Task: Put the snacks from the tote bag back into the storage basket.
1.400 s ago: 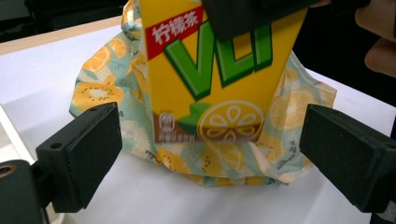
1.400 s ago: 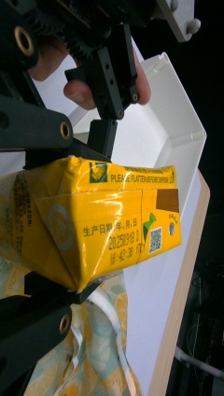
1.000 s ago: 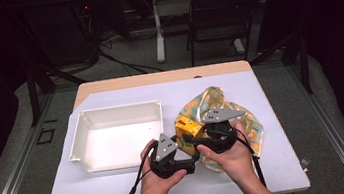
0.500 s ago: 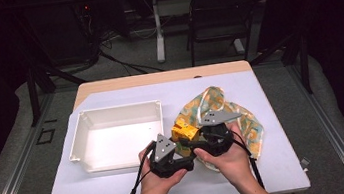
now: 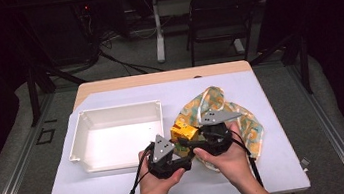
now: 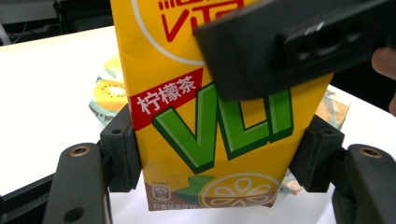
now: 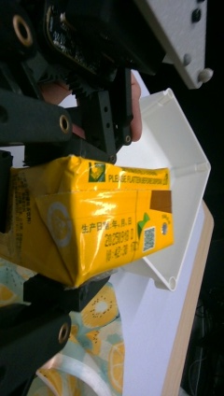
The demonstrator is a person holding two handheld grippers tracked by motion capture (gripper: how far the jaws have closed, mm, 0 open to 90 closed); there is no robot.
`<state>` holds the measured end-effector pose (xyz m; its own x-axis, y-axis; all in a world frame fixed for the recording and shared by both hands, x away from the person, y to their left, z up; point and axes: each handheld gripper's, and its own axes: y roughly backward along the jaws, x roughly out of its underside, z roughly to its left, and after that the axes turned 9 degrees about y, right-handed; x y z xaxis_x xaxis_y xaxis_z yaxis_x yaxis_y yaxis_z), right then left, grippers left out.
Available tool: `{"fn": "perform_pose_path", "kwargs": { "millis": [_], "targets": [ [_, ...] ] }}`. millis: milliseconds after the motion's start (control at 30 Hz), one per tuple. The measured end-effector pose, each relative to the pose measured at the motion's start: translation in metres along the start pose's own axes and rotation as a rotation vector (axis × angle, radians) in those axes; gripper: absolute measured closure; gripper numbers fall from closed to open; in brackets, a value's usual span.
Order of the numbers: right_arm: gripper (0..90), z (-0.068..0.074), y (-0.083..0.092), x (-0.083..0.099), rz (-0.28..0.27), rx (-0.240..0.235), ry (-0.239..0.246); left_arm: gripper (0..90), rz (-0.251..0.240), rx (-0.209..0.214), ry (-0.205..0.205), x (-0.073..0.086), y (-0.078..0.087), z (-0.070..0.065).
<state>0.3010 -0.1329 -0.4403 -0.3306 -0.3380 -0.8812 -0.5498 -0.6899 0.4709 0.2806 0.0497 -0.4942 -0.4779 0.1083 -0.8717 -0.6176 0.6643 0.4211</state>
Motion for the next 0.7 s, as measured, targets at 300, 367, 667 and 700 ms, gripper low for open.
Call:
{"fn": "perform_pose_path", "kwargs": {
  "millis": [300,367,667,700],
  "targets": [
    [29.0,-0.007,0.013,-0.005,-0.068,-0.01,-0.021,32.3,-0.011,-0.034,0.036,-0.005,0.005,0.015],
    [28.6,-0.008,0.014,-0.006,-0.07,-0.012,-0.018,32.2,-0.014,-0.038,0.044,-0.005,0.006,0.017],
    [27.8,-0.015,0.022,-0.007,-0.096,0.004,-0.033,32.0,-0.051,-0.094,0.098,-0.012,0.015,0.04],
    [27.8,-0.015,0.022,-0.007,-0.096,0.004,-0.033,32.0,-0.051,-0.094,0.098,-0.012,0.015,0.04]
  ]
}}
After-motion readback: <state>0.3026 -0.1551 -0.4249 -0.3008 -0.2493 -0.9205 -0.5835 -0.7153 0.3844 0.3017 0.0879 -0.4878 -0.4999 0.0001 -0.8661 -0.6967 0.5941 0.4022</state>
